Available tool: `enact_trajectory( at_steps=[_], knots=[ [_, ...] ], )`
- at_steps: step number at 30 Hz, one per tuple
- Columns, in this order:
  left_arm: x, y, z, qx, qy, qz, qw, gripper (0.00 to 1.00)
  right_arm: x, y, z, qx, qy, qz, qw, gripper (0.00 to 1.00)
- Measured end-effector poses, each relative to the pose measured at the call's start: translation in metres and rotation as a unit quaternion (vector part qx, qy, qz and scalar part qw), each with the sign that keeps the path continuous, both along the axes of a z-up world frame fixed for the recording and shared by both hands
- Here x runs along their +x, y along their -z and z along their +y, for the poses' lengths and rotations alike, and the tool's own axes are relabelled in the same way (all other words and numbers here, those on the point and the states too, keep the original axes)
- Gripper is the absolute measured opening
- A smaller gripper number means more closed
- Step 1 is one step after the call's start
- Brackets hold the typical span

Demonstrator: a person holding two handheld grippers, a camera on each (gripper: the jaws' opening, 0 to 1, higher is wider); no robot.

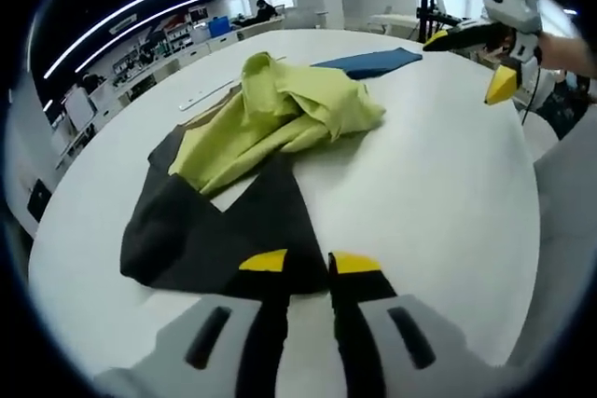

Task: Fold the garment on the visible template until the final outline fits inside the template.

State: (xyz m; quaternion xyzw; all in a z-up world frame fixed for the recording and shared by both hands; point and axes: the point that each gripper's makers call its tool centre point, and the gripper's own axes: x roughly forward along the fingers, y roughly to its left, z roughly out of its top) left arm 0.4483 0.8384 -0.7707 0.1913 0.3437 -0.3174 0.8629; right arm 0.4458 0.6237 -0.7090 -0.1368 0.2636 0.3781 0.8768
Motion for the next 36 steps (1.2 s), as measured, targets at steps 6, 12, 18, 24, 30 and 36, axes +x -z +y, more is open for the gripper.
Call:
enact_trajectory(
  at_steps=[6, 12, 18, 24, 30, 36],
  knots=[
    [0.001, 0.001, 0.0, -0.005, -0.007, 0.005, 1.0, 0.09, 0.0, 0.0, 0.002, 0.001, -0.002, 0.0, 1.0, 0.87],
    [0.0, -0.004, -0.003, -0.042, -0.017, 0.021, 0.9987, 0.0, -0.003, 0.003, 0.005, 0.0, -0.005, 0.003, 1.0, 0.87],
    [0.002, -0.028, 0.007, -0.083, -0.042, 0.01, 0.9957, 0.0, -0.004, 0.003, 0.006, 0.003, -0.006, 0.004, 1.0, 0.87],
    [0.004, -0.059, 0.034, -0.132, -0.083, -0.011, 0.9877, 0.0, -0.005, 0.004, 0.009, 0.005, -0.007, 0.005, 0.9999, 0.86],
    [0.005, -0.087, 0.072, -0.163, -0.131, -0.034, 0.9773, 0.0, -0.007, 0.004, 0.013, 0.007, -0.011, 0.007, 0.9999, 0.86],
    [0.01, -0.115, 0.11, -0.183, -0.169, -0.064, 0.9663, 0.0, -0.009, 0.005, 0.017, 0.004, -0.015, 0.008, 0.9998, 0.86]
  ],
)
